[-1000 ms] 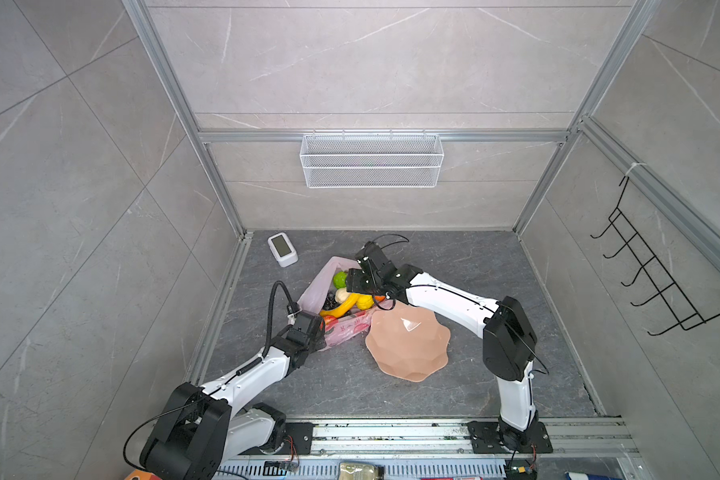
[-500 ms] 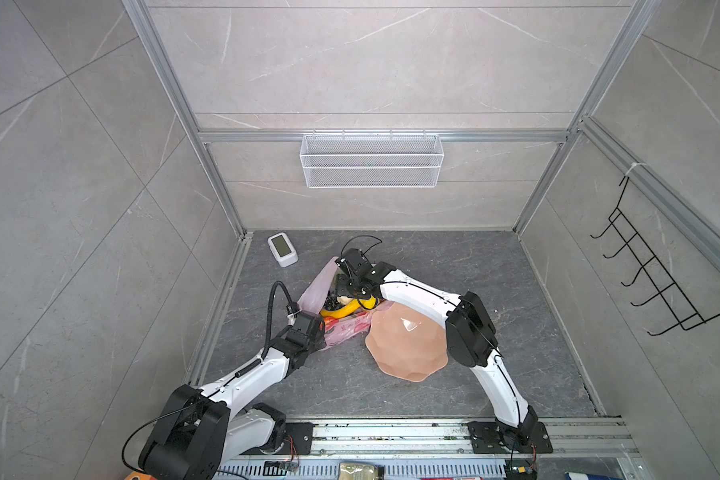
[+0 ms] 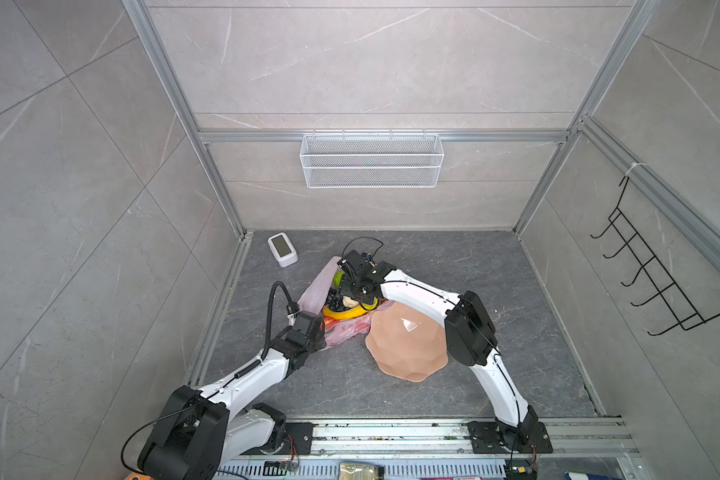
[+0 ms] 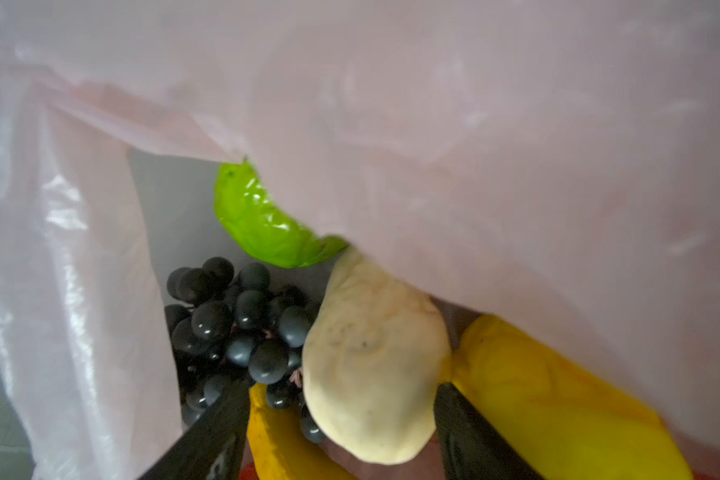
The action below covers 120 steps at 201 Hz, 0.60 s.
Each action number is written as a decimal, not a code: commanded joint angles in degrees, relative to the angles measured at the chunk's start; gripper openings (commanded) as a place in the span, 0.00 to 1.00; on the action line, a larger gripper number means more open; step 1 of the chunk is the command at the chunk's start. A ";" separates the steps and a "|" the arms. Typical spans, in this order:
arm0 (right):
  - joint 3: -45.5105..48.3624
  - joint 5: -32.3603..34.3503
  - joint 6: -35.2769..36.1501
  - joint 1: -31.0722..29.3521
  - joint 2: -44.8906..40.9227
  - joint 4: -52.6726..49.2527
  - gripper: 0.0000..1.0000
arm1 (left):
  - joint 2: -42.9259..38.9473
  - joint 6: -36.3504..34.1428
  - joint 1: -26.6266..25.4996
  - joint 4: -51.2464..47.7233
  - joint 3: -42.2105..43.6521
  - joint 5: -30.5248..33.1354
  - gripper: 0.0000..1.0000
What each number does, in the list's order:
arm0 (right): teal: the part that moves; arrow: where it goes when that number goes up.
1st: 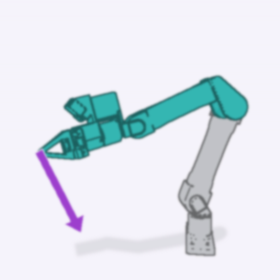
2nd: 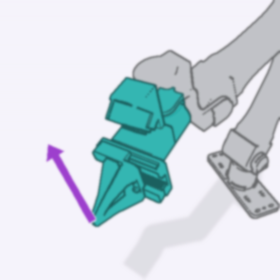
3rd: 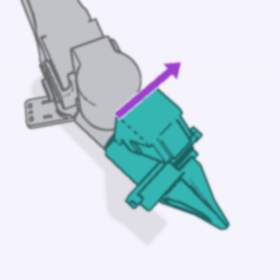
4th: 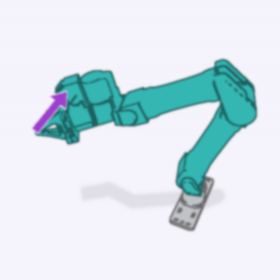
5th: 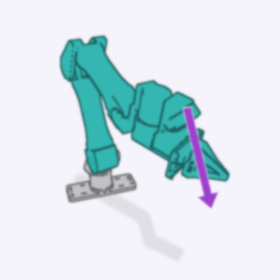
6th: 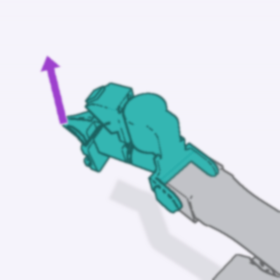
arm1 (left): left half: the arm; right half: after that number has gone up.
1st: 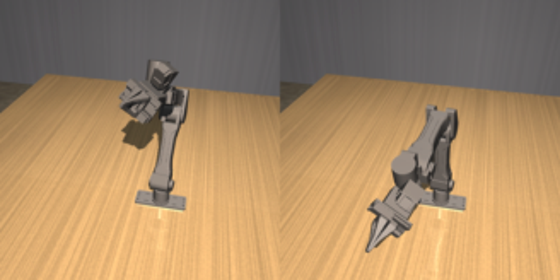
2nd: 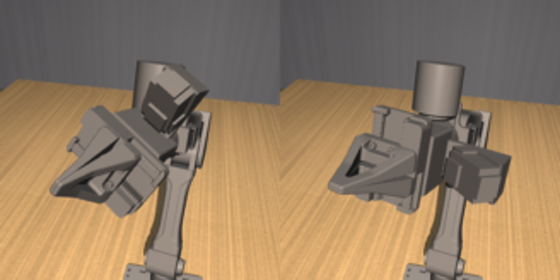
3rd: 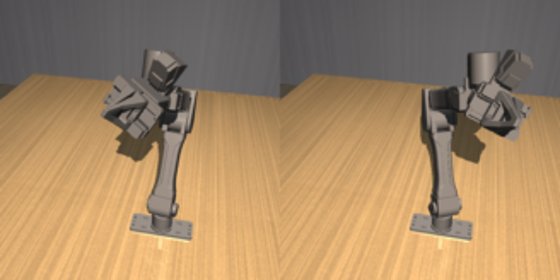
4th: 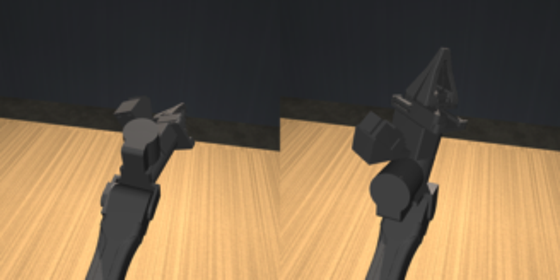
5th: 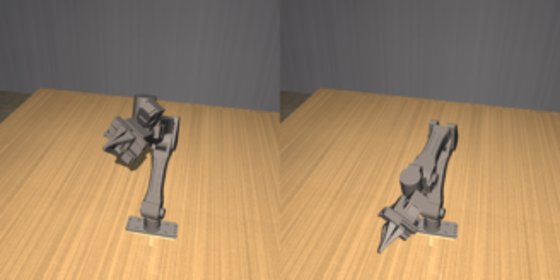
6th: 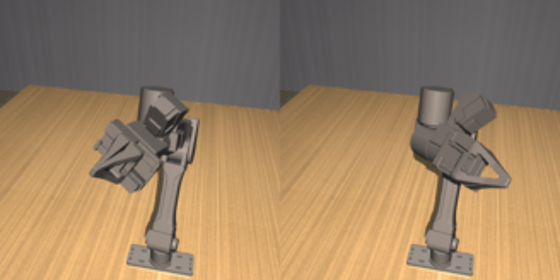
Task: Take the fake fruits out of the plastic bag
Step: 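Reach the right gripper into the bag and grasp the cream-coloured fruit, then lift the cream-coloured fruit out with the right gripper over the peach bowl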
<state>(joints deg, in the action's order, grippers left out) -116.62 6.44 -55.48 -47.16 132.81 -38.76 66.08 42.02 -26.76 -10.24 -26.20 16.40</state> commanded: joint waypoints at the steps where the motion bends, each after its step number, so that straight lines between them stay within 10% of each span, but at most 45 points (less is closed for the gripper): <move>1: -1.77 2.86 -3.24 0.54 1.94 -5.30 0.74 | -1.31 -0.76 -0.39 0.99 0.36 0.81 0.00; 120: -9.28 -1.40 -1.04 1.12 9.15 -7.30 0.73 | -1.53 -0.76 -0.52 1.14 0.56 1.17 0.00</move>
<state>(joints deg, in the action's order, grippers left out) -124.05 5.91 -57.41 -46.30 140.20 -43.77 65.56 42.02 -27.03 -10.07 -25.74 16.43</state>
